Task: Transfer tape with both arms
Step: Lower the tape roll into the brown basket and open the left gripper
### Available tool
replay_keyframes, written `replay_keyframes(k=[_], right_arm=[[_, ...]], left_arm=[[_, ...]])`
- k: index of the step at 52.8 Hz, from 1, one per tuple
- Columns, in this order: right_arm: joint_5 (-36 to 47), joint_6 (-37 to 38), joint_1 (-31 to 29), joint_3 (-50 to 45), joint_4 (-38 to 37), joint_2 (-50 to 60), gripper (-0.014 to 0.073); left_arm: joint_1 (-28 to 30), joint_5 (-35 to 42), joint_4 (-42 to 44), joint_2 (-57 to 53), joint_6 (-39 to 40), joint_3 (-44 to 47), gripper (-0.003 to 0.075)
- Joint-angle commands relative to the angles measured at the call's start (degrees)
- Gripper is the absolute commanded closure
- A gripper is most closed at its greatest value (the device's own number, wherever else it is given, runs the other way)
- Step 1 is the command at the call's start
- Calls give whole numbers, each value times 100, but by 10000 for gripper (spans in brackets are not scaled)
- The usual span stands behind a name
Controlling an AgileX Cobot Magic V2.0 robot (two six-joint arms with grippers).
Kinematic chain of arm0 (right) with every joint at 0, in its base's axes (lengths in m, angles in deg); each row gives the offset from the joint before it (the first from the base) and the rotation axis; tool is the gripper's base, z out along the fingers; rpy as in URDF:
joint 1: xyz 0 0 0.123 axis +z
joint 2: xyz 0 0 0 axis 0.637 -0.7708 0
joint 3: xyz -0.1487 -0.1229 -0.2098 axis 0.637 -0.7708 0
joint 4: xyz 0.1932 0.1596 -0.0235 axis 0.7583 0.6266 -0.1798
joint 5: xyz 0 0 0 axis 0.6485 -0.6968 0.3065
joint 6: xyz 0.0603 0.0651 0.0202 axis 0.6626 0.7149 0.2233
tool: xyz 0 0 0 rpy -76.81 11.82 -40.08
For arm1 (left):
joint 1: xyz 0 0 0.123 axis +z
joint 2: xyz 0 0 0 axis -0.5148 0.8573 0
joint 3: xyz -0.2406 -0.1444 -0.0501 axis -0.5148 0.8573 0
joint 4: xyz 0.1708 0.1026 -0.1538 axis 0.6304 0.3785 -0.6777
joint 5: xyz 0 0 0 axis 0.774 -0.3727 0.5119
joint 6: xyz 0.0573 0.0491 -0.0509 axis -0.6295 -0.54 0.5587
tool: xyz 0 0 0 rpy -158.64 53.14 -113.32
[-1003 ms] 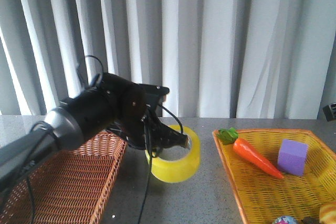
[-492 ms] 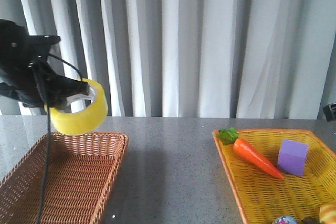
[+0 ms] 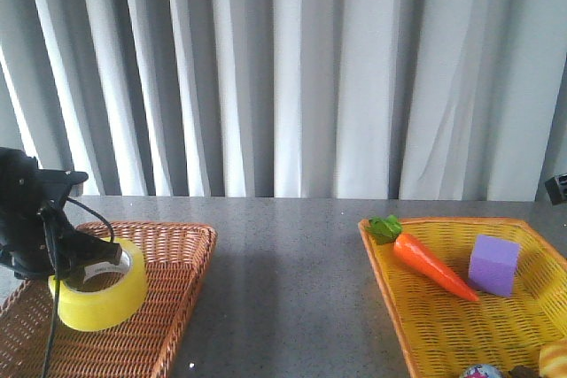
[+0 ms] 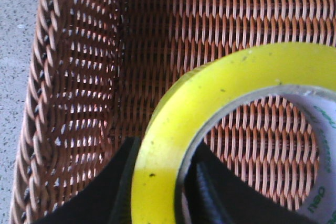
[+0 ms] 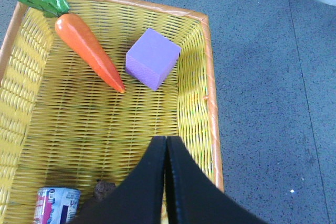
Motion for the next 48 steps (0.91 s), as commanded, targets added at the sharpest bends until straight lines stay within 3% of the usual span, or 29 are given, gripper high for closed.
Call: replay_keyframes(k=[1,17,26,38,48], right_arm=[[305,0,-31,143,-128,190,603],[305,0,-31,143,-129,190,603],[305,0,-31,143,-129,190,603],[305,0,-31,143,-129,190,603],[305,0,-31,143,-129,190,603]], left_arm=[[0,387,-25,-222,-12,-164,636],[0,226,-27,-17,-12,-172,314],[0,113,-27,-17,-12,-172,192],[0,-200,-33,-292,5,-511,190],[0,-93,-198,-985,12,-741,249]])
